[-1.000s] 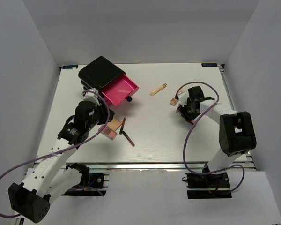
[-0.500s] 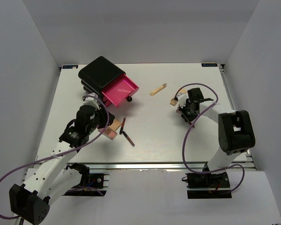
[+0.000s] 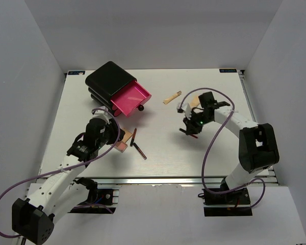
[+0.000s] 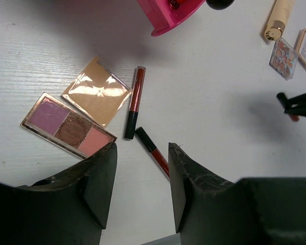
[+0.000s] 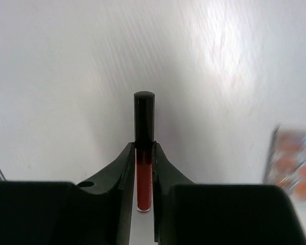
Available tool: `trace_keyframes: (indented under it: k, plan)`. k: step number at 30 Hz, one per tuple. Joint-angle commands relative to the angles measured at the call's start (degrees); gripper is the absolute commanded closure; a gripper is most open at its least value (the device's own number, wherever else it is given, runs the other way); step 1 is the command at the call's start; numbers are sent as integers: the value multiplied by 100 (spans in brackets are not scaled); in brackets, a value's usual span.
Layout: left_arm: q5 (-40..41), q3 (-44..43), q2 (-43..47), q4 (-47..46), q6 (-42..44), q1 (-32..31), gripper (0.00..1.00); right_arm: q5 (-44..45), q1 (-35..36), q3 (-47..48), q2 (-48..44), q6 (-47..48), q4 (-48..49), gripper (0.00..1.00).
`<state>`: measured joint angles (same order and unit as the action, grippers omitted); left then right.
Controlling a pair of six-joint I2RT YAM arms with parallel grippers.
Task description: Organize the makeup
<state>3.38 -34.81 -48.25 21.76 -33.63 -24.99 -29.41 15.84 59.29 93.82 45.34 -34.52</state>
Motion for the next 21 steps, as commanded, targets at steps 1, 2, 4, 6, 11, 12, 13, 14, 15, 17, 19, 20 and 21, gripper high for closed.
trace_keyframes:
  k: [1,2,4,6,11,12,13,14,15,17,19,20,21]
  plan:
    - [-74,97,131,-137,-47,-32,45,-1102,629,925,-286,590,138,100]
    - [-57,132,166,-137,-65,-32,45,-1102,779,1127,-242,590,365,100]
    - [-39,176,219,-146,-126,-32,45,-1024,1200,1777,21,599,612,100]
    - [-13,220,298,-146,-179,-32,45,-725,1448,2182,328,476,1137,100]
    - [-12,290,404,-93,-346,-32,45,12,2063,3176,813,449,2291,100]
    - [-4,325,439,-93,-355,-32,45,58,2142,3299,952,675,2440,100]
    - [-12,343,448,-93,-346,-41,45,136,2308,3422,1032,730,2520,100]
    - [-4,352,465,-102,-338,-41,45,294,2397,3666,1111,800,2555,100]
    - [5,361,457,-110,-329,-41,45,408,2476,3782,1303,966,2591,100]
    - [-4,369,413,-145,-285,-49,45,785,2696,3975,1507,1099,2880,100]
    - [-30,352,334,-154,-241,-58,45,1032,2854,4073,1832,1301,3160,100]
    - [-39,343,316,-163,-223,-67,45,1199,2898,4212,1946,1363,3214,100]
    - [-48,334,290,-154,-215,-67,44,1244,2960,4301,2138,1424,3224,100]
